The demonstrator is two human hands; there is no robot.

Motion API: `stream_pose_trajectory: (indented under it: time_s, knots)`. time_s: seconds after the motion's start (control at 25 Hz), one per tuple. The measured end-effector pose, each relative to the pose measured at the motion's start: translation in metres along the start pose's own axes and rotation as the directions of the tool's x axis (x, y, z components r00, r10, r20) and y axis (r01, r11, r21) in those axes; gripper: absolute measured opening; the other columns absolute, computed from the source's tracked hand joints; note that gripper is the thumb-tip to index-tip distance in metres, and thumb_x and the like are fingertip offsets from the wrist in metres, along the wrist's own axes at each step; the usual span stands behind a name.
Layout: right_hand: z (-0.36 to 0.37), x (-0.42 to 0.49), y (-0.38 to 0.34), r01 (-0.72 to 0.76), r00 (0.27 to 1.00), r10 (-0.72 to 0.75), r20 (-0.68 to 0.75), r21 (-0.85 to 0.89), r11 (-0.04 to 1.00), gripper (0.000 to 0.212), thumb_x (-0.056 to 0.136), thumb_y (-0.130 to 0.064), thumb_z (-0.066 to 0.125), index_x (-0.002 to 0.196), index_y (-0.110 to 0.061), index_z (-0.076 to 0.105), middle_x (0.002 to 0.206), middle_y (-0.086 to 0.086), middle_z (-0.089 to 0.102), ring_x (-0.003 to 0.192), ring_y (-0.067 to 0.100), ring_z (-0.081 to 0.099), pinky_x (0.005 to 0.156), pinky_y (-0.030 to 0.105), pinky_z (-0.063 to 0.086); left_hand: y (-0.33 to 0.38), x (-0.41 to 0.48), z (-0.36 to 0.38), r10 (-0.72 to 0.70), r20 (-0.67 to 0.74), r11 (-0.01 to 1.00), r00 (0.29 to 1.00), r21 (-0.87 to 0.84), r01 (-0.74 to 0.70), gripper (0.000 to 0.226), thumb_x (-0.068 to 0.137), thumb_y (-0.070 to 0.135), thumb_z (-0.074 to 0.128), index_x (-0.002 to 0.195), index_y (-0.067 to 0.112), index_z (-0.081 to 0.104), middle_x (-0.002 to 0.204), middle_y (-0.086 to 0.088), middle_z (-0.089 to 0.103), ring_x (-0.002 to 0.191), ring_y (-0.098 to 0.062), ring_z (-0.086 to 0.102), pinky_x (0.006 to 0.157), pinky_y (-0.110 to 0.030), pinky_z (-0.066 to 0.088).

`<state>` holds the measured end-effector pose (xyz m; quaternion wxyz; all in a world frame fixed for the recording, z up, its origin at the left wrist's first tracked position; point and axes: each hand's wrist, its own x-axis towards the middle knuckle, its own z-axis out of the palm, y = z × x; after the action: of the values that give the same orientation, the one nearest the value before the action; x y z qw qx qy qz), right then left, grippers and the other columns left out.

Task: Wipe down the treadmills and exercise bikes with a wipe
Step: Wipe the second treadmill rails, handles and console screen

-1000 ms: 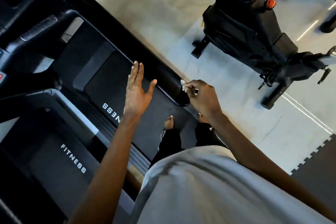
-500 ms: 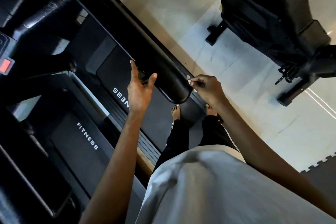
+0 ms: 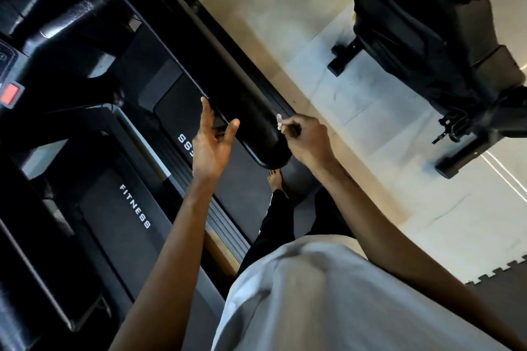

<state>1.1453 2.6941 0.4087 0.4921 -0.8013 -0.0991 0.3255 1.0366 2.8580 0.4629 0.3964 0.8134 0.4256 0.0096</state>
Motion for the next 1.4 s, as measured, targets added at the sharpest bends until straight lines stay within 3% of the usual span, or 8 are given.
stream_pose_trajectory:
  time_s: [0.12, 0.2, 0.4, 0.72, 0.88, 1.04, 1.16, 1.4]
  knots:
    - [0.011, -0.029, -0.010, 0.233, 0.971, -0.236, -0.026, -0.099, 0.967, 0.015, 0.090, -0.009, 0.067, 0.102, -0.015, 0.075, 0.102, -0.005, 0.070, 0.086, 0.001, 0.063, 0.077, 0.003, 0.044, 0.003, 0.000, -0.001, -0.001, -0.017, 1.000, 1.000, 0.018, 0.001, 0.078, 0.100, 0.038, 0.060, 0.161, 0.026, 0.013, 0.144, -0.009, 0.053, 0.079, 0.035, 0.046, 0.071, 0.007, 0.036]
    - [0.020, -0.024, -0.012, 0.326, 0.942, -0.334, -0.034, -0.150, 0.933, 0.015, 0.092, -0.008, 0.065, 0.103, -0.014, 0.074, 0.103, -0.001, 0.068, 0.088, 0.004, 0.064, 0.080, 0.007, 0.047, 0.005, 0.001, -0.001, 0.005, -0.025, 0.999, 1.000, 0.050, -0.003, 0.076, 0.102, 0.039, 0.056, 0.161, 0.025, 0.009, 0.101, 0.005, 0.063, 0.067, 0.031, 0.045, 0.065, 0.005, 0.037]
    - [0.018, 0.014, -0.024, 0.261, 0.961, -0.269, -0.070, -0.105, 0.960, 0.014, 0.091, -0.008, 0.063, 0.103, -0.013, 0.068, 0.099, 0.000, 0.072, 0.089, 0.014, 0.069, 0.076, 0.024, 0.054, -0.006, 0.000, 0.003, 0.056, -0.056, 0.998, 0.997, 0.027, -0.055, 0.072, 0.104, 0.043, 0.049, 0.161, 0.031, 0.005, 0.064, 0.004, 0.046, 0.053, 0.000, 0.045, 0.057, -0.010, 0.039]
    - [0.026, -0.001, -0.037, 0.303, 0.949, -0.315, -0.017, -0.223, 0.926, 0.028, 0.091, -0.009, 0.065, 0.116, -0.018, 0.074, 0.108, 0.001, 0.069, 0.094, 0.007, 0.062, 0.080, -0.003, 0.038, -0.015, 0.026, -0.010, 0.077, -0.054, 0.997, 0.996, -0.023, -0.078, 0.074, 0.102, 0.052, 0.048, 0.160, 0.035, 0.006, 0.076, 0.003, 0.055, 0.061, -0.002, 0.049, 0.062, -0.013, 0.041]
    - [0.037, 0.002, -0.047, 0.390, 0.916, -0.401, 0.018, -0.276, 0.878, 0.020, 0.091, -0.009, 0.066, 0.108, -0.014, 0.075, 0.109, 0.002, 0.067, 0.094, 0.016, 0.067, 0.089, 0.018, 0.049, -0.008, 0.065, -0.032, 0.066, -0.073, 0.997, 0.995, -0.026, -0.068, 0.068, 0.105, 0.044, 0.047, 0.161, 0.027, 0.013, 0.148, 0.004, 0.048, 0.099, 0.032, 0.042, 0.079, 0.011, 0.026]
    - [0.047, -0.004, -0.059, 0.440, 0.886, -0.465, 0.002, -0.326, 0.837, 0.020, 0.090, -0.004, 0.065, 0.105, -0.009, 0.076, 0.110, 0.005, 0.068, 0.095, 0.020, 0.067, 0.087, 0.018, 0.046, -0.009, 0.095, -0.053, 0.123, -0.035, 0.992, 0.992, -0.019, -0.123, 0.070, 0.105, 0.045, 0.046, 0.161, 0.030, 0.007, 0.154, 0.010, 0.040, 0.100, 0.030, 0.046, 0.082, 0.009, 0.025]
    - [0.077, 0.026, -0.091, 0.454, 0.873, -0.488, 0.001, -0.366, 0.812, 0.021, 0.091, -0.006, 0.064, 0.107, -0.011, 0.076, 0.110, 0.004, 0.069, 0.095, 0.022, 0.067, 0.083, 0.029, 0.051, -0.014, 0.110, -0.062, 0.144, -0.004, 0.989, 0.990, -0.026, -0.144, 0.068, 0.104, 0.052, 0.042, 0.160, 0.038, 0.005, 0.160, 0.008, 0.035, 0.136, -0.004, 0.044, 0.101, -0.012, 0.030]
    - [0.076, 0.013, -0.087, 0.429, 0.871, -0.490, -0.046, -0.417, 0.801, 0.021, 0.095, -0.013, 0.061, 0.110, -0.015, 0.075, 0.111, 0.001, 0.069, 0.100, 0.020, 0.066, 0.085, 0.029, 0.053, -0.016, 0.110, -0.071, 0.166, 0.073, 0.985, 0.983, -0.066, -0.161, 0.068, 0.106, 0.044, 0.043, 0.160, 0.032, 0.003, 0.132, 0.025, 0.056, 0.071, 0.036, 0.041, 0.074, 0.010, 0.028]
